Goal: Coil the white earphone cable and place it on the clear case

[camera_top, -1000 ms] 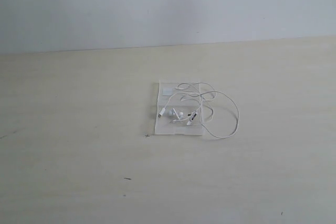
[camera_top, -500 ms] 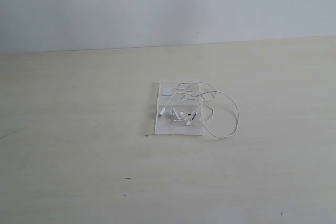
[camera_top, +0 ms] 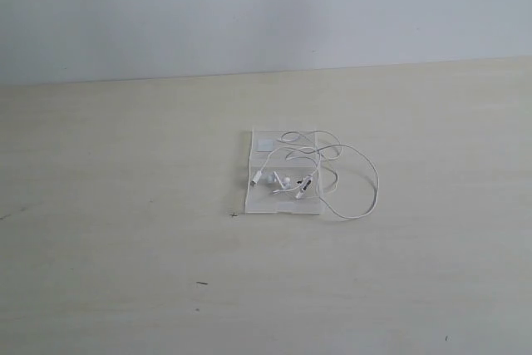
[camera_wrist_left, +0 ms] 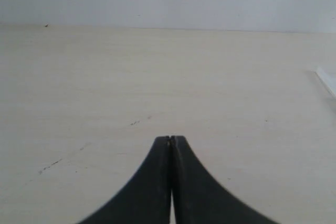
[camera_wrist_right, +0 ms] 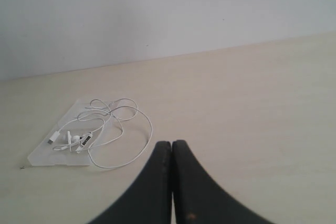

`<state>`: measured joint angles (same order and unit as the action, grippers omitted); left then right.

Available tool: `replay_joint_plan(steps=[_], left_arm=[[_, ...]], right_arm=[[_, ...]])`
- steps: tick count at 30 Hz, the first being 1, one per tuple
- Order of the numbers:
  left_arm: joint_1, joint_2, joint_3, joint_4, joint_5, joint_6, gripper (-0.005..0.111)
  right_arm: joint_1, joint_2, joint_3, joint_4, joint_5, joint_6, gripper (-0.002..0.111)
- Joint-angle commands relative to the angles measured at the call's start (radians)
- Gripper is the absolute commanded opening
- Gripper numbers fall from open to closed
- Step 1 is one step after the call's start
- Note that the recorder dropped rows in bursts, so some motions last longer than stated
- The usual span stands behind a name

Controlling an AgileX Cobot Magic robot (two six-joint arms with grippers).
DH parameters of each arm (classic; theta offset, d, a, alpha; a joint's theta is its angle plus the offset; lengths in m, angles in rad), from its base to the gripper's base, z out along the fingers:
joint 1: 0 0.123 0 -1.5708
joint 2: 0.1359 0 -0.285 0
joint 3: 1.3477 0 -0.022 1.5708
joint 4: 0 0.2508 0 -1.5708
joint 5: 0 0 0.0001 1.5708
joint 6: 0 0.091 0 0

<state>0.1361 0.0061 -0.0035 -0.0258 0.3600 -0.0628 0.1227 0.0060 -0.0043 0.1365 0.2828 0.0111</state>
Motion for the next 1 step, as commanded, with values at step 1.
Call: replay_joint_plan(steps=[1], left_arm=[[-0.007, -0.006, 0.004, -0.004, -0.005, 0.000, 0.000]], right_arm=[[-0.006, -0.006, 0.004, 0.004, -0.004, -0.011, 0.000]])
